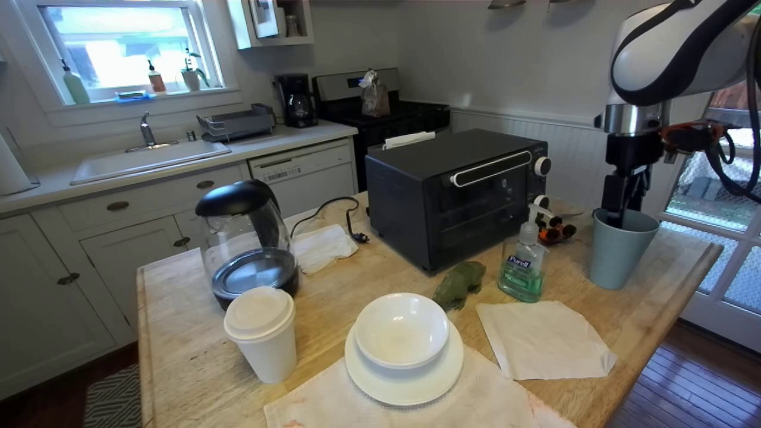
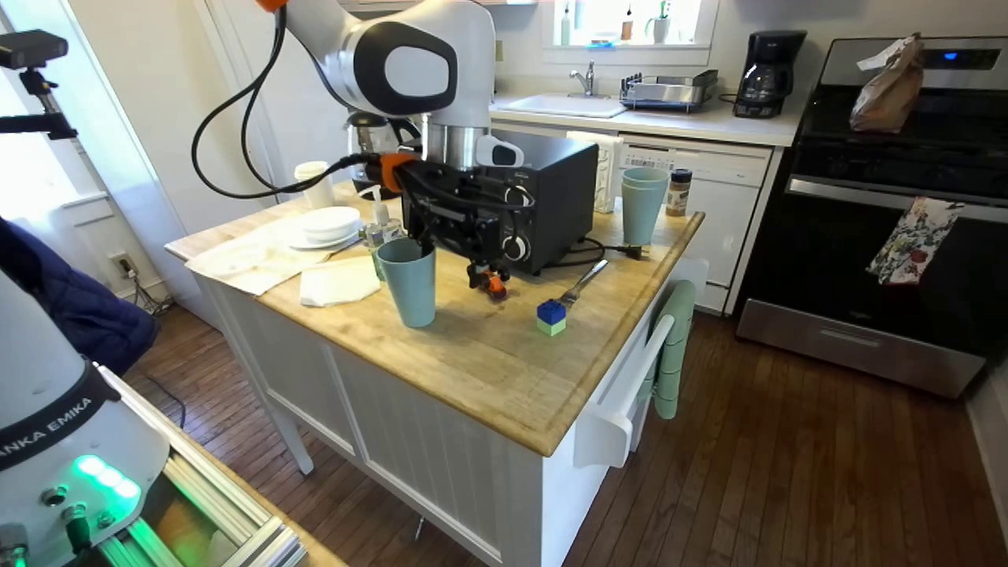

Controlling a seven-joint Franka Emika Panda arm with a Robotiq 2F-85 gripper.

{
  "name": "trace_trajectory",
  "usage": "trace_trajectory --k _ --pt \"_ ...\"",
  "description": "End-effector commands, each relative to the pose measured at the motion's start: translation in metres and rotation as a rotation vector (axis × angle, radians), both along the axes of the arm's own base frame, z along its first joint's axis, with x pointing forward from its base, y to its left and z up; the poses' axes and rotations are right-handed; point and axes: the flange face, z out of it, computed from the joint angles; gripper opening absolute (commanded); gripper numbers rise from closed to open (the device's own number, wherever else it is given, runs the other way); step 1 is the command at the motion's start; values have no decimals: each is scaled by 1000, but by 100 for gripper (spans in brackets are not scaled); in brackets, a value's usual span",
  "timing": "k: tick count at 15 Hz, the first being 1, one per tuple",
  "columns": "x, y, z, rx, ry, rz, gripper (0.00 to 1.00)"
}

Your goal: Pick up the blue cup and place it upside down on the black oven

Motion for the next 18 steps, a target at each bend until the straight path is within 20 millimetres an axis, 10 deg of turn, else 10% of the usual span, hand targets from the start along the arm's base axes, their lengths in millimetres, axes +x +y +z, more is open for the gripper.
trace_trajectory --k 1,11,18 --pt "7 -11 -4 -81 5 -29 100" --pt "-5 -49 -35 -148 112 -183 100" --pt "-4 -36 -46 -21 95 -296 100"
